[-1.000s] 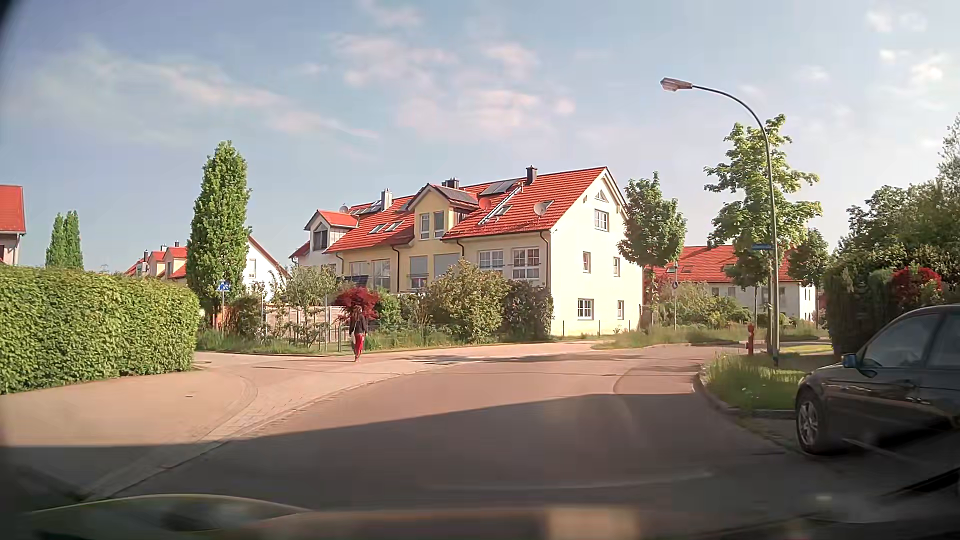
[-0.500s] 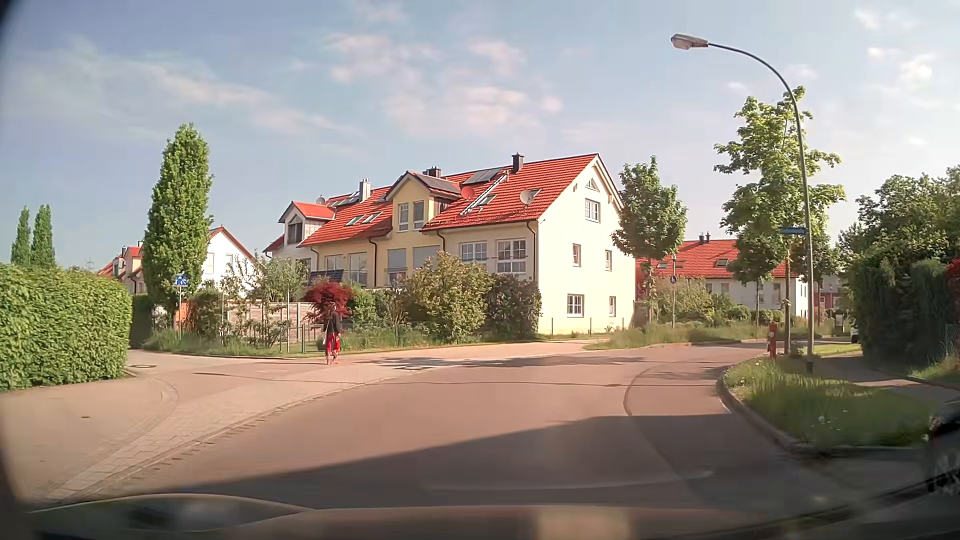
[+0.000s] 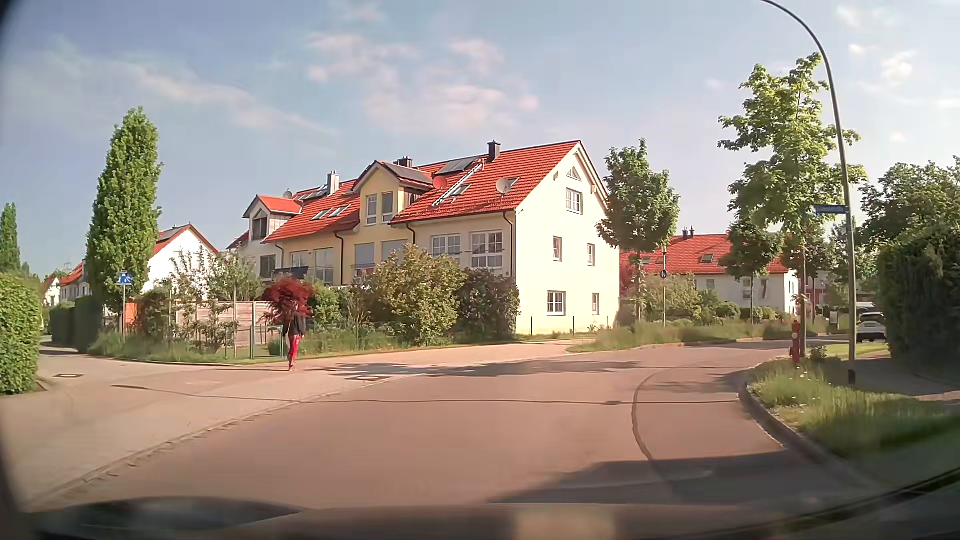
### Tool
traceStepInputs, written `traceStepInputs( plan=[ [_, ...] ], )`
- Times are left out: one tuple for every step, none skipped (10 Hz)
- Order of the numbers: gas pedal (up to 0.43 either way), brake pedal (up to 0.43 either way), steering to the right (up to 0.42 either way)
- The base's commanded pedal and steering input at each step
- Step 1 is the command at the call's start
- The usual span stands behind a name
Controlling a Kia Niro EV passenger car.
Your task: Follow the waypoints while adhering to traffic rules and regulations
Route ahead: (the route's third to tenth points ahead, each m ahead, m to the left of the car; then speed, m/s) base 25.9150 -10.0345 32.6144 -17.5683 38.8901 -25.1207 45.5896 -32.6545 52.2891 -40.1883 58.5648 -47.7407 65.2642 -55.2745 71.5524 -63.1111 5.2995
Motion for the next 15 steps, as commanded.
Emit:
traceStepInputs(
  plan=[
    [0.047,0.0,0.08],
    [0.047,0.0,0.083],
    [0.028,0.0,0.086],
    [0.028,0.0,0.089],
    [0.02,0.0,0.092],
    [0.0,0.0,0.096],
    [0.0,0.0,0.102],
    [0.0,0.0,0.108],
    [0.0,0.0,0.112],
    [0.0,0.0,0.116],
    [0.0,0.0,0.121],
    [0.0,0.0,0.126],
    [0.0,0.0,0.131],
    [0.0,0.0,0.137],
    [0.0,0.0,0.14]
  ],
)
